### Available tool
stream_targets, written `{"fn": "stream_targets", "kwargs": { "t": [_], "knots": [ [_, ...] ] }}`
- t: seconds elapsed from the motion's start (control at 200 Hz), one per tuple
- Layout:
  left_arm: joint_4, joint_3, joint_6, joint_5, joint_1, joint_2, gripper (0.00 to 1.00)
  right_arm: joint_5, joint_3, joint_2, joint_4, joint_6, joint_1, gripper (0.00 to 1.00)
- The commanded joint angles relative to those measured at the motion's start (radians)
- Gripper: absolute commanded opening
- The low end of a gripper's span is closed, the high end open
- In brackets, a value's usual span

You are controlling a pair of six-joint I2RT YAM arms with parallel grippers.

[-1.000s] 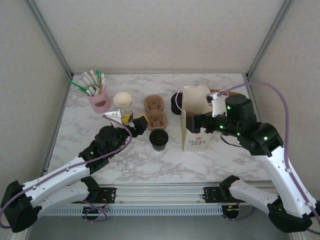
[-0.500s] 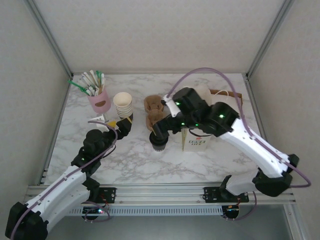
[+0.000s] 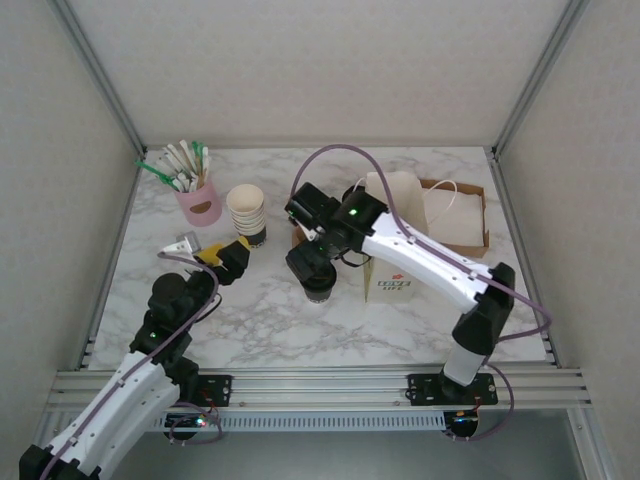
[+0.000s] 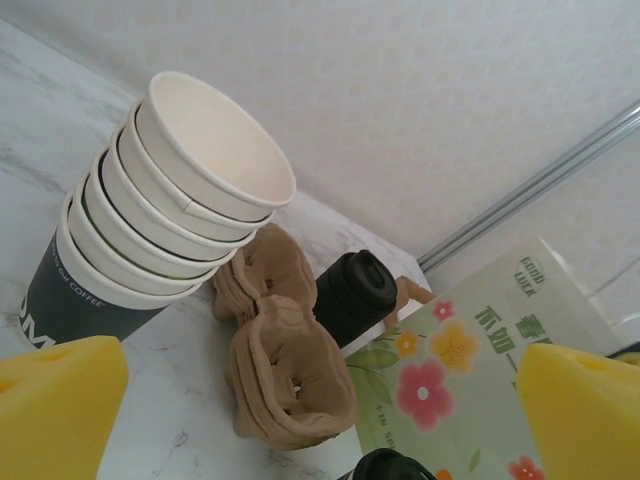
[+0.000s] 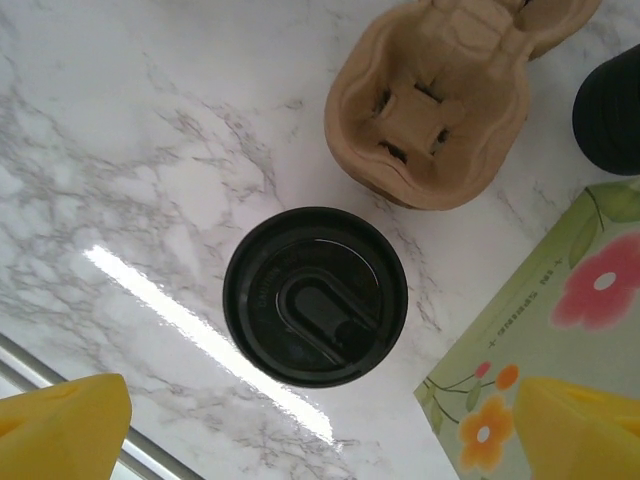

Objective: Pack the takeout coffee

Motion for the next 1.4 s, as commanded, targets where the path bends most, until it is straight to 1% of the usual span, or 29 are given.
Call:
{"fn": "stream_targets", "kwargs": {
  "t": [0.0,0.06,0.14,0.245,0.496,0.846,1.081,1.397],
  "knots": [
    [-0.022,-0.022,0.019,-0.009,0.010,-0.039,1.00,-0.007,0.037,0.050,-0.060,-0.025,0.010,0.98],
    [-0.025,-0.024,0.025,-0.010,0.012,-0.055,1.00,-0.040,0.047,0.078,-0.073,-0.024,0.002,0.95],
    [-0.029,-0.024,0.032,-0.013,0.011,-0.066,1.00,-0.054,0.056,0.109,-0.086,-0.012,-0.008,0.91],
    [-0.030,-0.024,0.038,-0.013,0.012,-0.068,1.00,-0.054,0.071,0.149,-0.107,-0.007,-0.012,0.89],
    [-0.025,-0.027,0.039,-0.013,0.012,-0.067,1.00,-0.025,0.086,0.219,-0.136,0.006,-0.014,0.89],
    [-0.019,-0.028,0.039,-0.009,0.011,-0.066,1.00,-0.079,0.065,0.237,-0.117,0.020,-0.033,0.89],
    [-0.016,-0.029,0.039,-0.003,0.011,-0.063,1.00,-0.094,0.042,0.241,-0.105,0.025,-0.041,0.87],
    [-0.016,-0.027,0.039,-0.003,0.011,-0.063,1.00,-0.094,0.043,0.259,-0.105,0.028,-0.045,0.87]
  ]
}}
